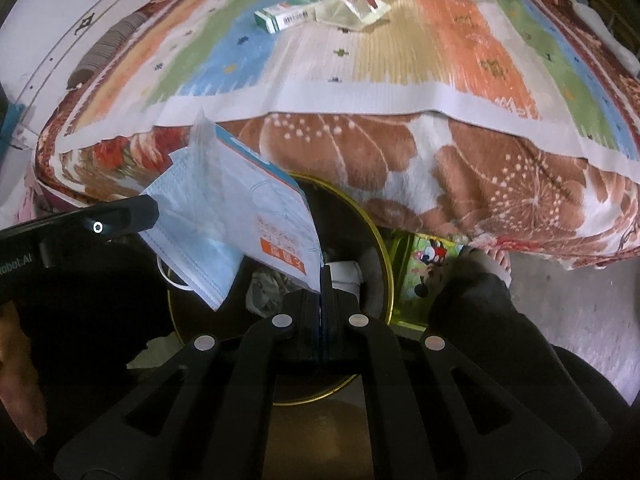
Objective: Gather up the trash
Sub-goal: 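Carry the mask and paper box in both tools over the bin, then open both tools to drop the mask and paper box into the bin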
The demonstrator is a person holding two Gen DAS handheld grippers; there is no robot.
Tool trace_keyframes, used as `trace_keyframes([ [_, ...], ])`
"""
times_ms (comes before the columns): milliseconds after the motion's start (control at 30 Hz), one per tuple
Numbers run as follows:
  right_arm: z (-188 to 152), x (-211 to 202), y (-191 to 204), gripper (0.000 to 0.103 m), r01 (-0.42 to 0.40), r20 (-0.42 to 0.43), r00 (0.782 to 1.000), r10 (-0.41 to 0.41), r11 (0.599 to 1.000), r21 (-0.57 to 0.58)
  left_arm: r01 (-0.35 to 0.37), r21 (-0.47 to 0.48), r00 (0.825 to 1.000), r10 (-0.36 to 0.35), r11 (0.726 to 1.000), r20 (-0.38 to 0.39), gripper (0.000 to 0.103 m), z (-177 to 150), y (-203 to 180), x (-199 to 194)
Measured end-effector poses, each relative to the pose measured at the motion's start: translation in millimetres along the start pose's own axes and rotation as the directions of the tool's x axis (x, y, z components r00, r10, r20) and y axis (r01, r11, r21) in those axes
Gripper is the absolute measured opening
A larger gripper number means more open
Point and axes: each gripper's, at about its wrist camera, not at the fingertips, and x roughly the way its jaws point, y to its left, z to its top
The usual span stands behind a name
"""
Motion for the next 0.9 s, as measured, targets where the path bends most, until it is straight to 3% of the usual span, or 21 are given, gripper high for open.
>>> trace_keyframes([
  [333, 2.9, 22.9, 0.0, 0.000, -0.009, -0.072, 0.997, 0.010, 1.000, 0.023, -0.012, -0.069, 1.000, 0.010, 0.998, -0.026, 0.004, 7.9, 15.3, 11.1],
  [400, 4.7, 22.1, -1.4, 0.003, -0.013, -0.068, 0.998, 0.015, 0.999, 0.029, -0.012, -0.080, 1.000, 0.011, 0.997, -0.016, 0.033, 10.4, 18.2, 10.4],
  [467, 7.0, 18.8, -4.4, 0.026, -0.011, -0.055, 0.998, 0.013, 0.999, 0.043, -0.015, -0.097, 1.000, 0.017, 0.995, 0.018, 0.044, 16.1, 22.4, 4.1],
  [500, 8.5, 17.2, -6.2, 0.031, -0.013, -0.049, 0.999, 0.015, 0.999, 0.051, -0.014, -0.104, 0.999, 0.017, 0.994, 0.028, 0.046, 18.2, 24.3, 1.3],
  [667, 17.7, 11.4, -11.5, 0.034, -0.022, -0.033, 0.999, 0.024, 0.997, 0.068, -0.046, -0.104, 0.994, 0.056, 0.994, 0.090, 0.057, 33.1, 29.4, -15.6],
  [900, 38.6, -7.8, -7.5, 0.052, -0.009, 0.045, 0.999, 0.008, 1.000, 0.021, -0.085, -0.051, 0.980, 0.093, 0.995, 0.176, 0.071, 62.3, 29.8, -45.7],
])
